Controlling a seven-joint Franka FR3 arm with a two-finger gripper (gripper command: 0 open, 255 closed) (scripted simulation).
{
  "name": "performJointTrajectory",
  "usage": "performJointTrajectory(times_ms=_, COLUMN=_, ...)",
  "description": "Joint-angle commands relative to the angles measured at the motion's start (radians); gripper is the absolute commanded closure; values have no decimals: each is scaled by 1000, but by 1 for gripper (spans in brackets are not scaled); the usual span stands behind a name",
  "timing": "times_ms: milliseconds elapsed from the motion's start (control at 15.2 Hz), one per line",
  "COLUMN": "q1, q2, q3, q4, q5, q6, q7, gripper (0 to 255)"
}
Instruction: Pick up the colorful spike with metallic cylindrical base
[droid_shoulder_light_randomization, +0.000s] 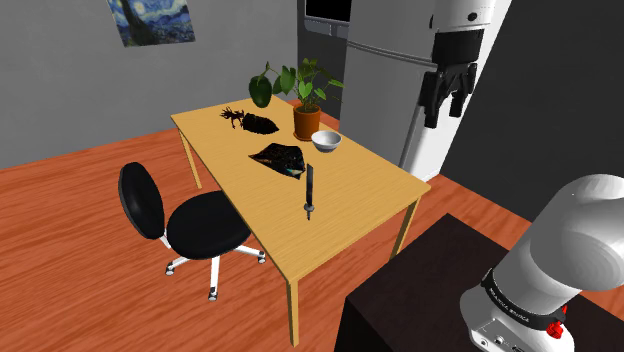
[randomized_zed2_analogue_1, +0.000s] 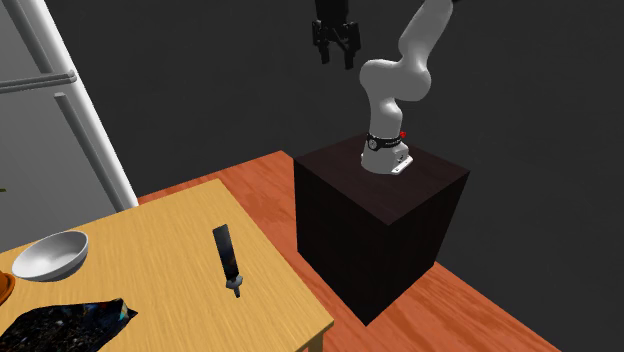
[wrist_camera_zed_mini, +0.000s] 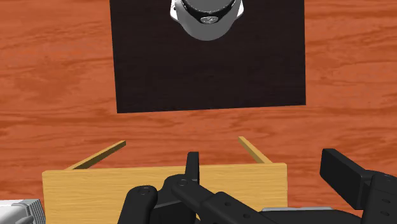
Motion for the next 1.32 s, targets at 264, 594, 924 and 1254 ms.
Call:
performJointTrajectory(times_ms=264, q1=4, q2=86, q3=4, q4=-43, q5=-7, q6=153, q7=-14, gripper=0)
performJointTrajectory(times_ms=594, q1=7, q2=222, q3=9, q4=-64, q5=-16, q6=340, q7=-29, gripper=0)
performJointTrajectory(times_ms=924, q1=9, q2=383, q3=16, q4=-47, q5=-28, q6=513, q7=-40, gripper=0)
performJointTrajectory(times_ms=1254, q1=10, q2=559, q3=22, q4=7, q5=-45, q6=665, q7=-46, gripper=0)
